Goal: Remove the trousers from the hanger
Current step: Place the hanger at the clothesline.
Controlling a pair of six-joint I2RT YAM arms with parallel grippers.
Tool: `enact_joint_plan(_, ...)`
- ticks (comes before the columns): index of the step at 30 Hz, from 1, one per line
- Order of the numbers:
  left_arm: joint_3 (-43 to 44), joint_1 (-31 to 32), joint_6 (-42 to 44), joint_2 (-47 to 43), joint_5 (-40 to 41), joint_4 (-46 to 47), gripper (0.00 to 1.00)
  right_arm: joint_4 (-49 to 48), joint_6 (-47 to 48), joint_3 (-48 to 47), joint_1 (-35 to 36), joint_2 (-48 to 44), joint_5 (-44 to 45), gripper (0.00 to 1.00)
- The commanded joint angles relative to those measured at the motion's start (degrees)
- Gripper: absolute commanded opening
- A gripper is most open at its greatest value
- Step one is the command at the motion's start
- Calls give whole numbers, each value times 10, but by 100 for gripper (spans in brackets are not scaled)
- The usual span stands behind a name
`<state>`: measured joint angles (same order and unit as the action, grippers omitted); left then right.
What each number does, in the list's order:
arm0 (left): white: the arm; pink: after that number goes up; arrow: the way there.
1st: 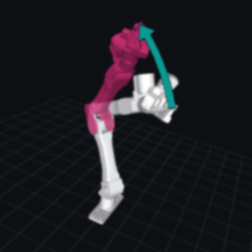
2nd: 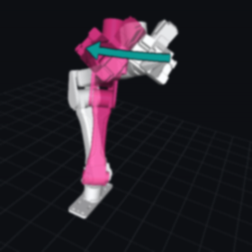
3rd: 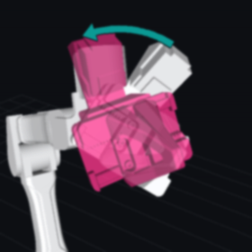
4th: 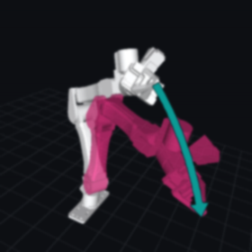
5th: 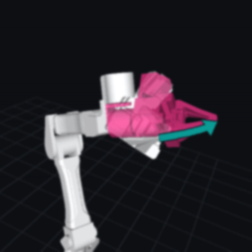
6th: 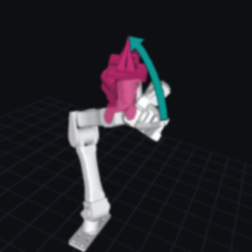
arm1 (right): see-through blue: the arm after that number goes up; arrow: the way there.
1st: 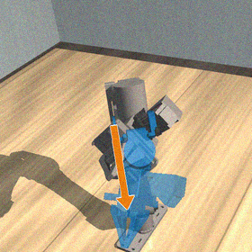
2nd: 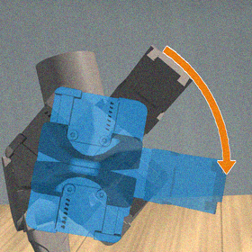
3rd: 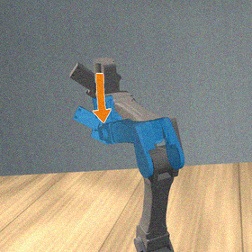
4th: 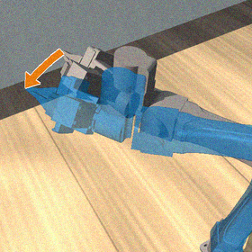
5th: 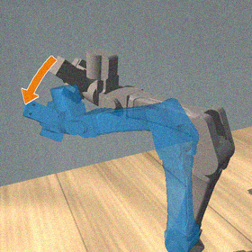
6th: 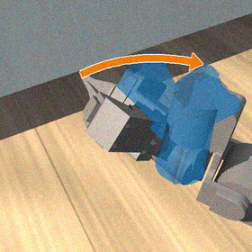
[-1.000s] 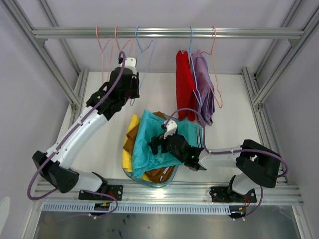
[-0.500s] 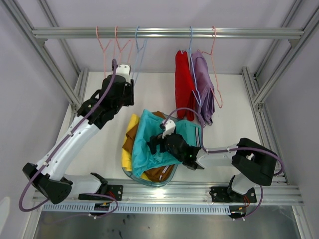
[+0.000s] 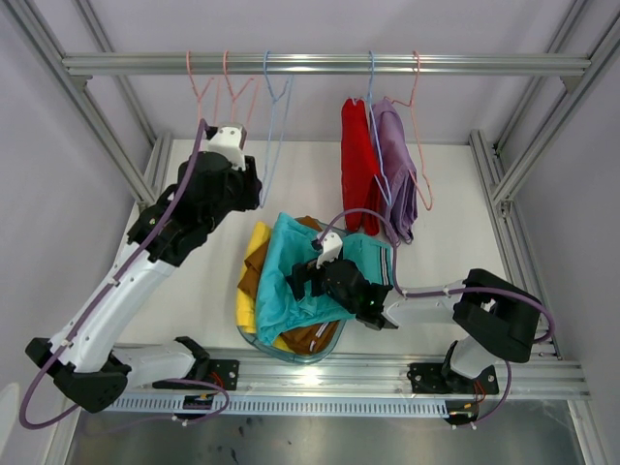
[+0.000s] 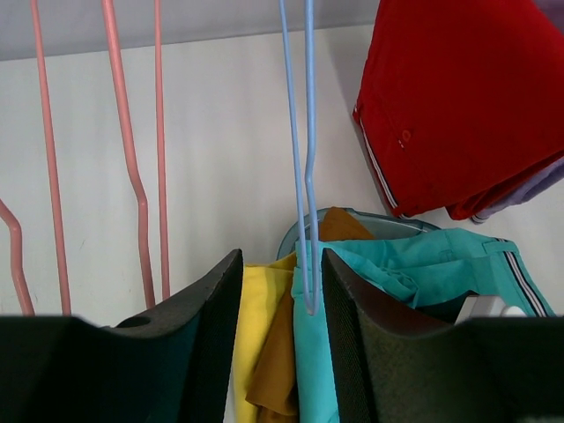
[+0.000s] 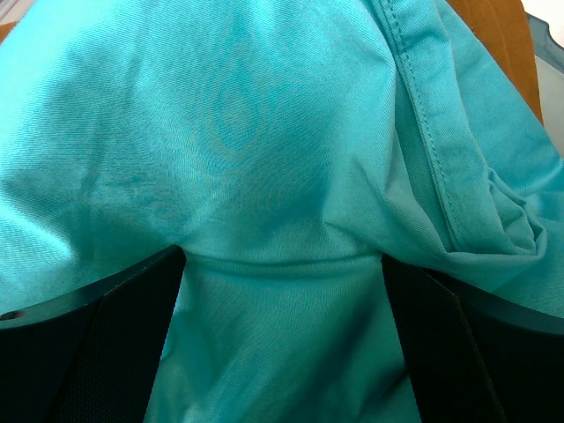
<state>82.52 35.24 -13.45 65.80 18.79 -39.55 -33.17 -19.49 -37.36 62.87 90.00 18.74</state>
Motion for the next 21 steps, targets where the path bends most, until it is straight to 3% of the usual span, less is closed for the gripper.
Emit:
enact_joint_plan(1, 41, 13, 9, -6, 1, -1, 45, 76, -29, 19, 0, 14, -6, 99)
enact_joint_plan(14, 96, 60, 19, 31, -35, -1, 49, 73, -26, 5, -2, 33, -21, 99)
enact_joint_plan(21, 175, 88, 45, 97, -23, -23, 53, 78, -22, 7, -2, 33, -20, 99)
